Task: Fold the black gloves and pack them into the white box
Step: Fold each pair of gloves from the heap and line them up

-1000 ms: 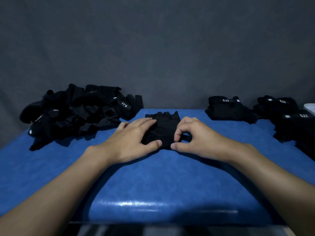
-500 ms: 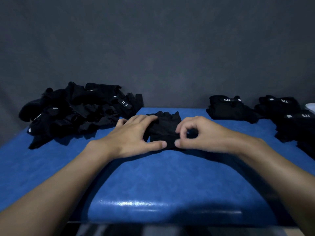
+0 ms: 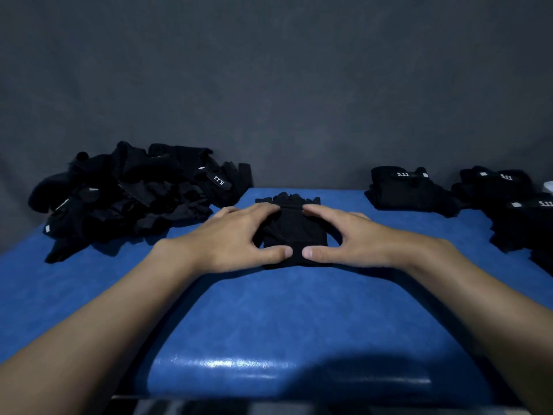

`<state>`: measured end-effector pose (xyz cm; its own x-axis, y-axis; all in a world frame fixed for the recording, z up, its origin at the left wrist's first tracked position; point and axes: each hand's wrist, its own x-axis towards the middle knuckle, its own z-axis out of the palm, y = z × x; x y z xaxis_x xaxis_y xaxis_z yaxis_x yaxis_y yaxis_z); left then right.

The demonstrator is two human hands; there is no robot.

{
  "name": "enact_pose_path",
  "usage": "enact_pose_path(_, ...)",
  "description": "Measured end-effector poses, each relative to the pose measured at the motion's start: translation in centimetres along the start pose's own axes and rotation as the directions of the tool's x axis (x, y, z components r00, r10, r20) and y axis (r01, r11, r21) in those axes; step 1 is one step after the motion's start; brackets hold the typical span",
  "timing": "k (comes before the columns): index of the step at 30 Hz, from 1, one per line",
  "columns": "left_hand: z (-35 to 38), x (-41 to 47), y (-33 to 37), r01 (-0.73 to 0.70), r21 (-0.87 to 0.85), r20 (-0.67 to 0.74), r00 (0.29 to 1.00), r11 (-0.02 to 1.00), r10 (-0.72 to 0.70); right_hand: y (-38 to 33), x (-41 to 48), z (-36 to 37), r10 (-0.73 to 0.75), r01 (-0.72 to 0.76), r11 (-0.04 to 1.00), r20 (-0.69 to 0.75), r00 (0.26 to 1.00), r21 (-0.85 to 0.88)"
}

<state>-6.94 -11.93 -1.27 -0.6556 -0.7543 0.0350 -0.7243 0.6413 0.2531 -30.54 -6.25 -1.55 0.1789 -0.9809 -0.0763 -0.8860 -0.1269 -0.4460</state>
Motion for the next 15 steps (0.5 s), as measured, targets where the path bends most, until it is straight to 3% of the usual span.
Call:
enact_pose_path(4,0.3,0.3,-0.5,-0.004,-0.019,0.055,0.998,1.0,0.005,-0.2,-0.1,-0.4,0.024,-0.023,0.999,0.054,0.998,-0.029)
enact_pose_path(9,0.5,0.1,-0.8,0.011,-0.096,-0.034,0.999,0.995,-0.014,-0.9,-0.6,-0.8,0.017,-0.016,1.0,0.049,0.999,-0.021)
enact_pose_path(15,0.4,-0.4,-0.1,0.012,-0.065,0.008,1.0,0.998,-0.012,-0.7,-0.9,-1.3,0.013,-0.011,0.999,0.043,0.999,-0.051)
